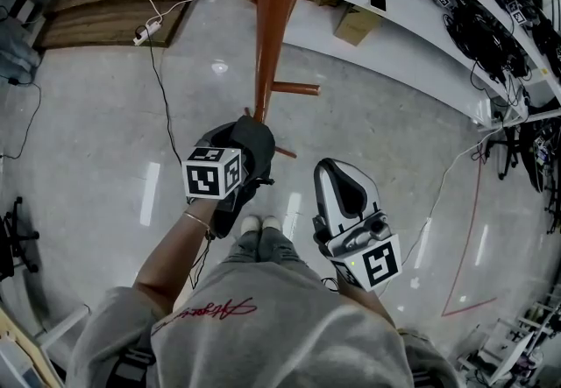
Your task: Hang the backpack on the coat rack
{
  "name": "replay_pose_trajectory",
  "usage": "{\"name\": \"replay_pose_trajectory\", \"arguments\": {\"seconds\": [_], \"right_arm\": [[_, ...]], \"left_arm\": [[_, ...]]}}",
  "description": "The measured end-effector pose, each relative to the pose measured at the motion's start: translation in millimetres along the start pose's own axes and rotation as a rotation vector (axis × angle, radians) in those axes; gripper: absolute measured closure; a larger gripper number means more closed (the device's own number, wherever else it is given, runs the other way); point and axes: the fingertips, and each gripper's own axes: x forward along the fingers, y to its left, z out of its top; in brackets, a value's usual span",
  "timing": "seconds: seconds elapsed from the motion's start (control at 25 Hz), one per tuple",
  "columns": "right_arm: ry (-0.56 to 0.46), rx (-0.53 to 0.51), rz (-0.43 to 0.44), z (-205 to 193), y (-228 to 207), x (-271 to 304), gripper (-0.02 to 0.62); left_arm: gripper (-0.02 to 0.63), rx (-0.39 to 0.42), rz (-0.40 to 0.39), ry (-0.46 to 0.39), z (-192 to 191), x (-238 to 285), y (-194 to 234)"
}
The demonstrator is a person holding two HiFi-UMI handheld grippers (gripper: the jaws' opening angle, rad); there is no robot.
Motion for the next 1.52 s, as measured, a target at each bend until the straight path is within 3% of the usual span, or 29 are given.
{"name": "replay_pose_trajectory", "arguments": {"seconds": [0.56, 0.8, 0.92, 1.08, 1.32, 1.52], "right_arm": [[0.016, 0.021, 0.016, -11.3, 0.2, 5.2, 0.572], [0.021, 0.044, 0.037, -12.7, 2.5, 5.4, 0.571], [0.025, 0.031, 0.031, -14.7, 0.9, 4.5, 0.571], [0.028, 0.027, 0.029, -15.2, -0.8, 2.7, 0.571], [0.034, 0.033, 0.034, -16.7, -1.9, -0.2, 0.571], [0.039, 0.038, 0.054, -18.1, 8.9, 0.6, 0.571]], "left_arm": [[0.568, 0.055, -0.088, 0.168, -3.0, 21.9, -5.4], [0.567, 0.045, -0.193, 0.28, -6.3, 31.2, -14.5], [0.566, 0.078, -0.225, 0.319, -9.6, 32.5, -14.9], [0.566, 0.154, -0.227, 0.301, -13.0, 32.6, -13.1], [0.566, 0.354, -0.209, 0.214, -20.9, 29.1, -13.1], [0.566, 0.362, -0.151, 0.108, -21.0, 29.6, -11.4]]}}
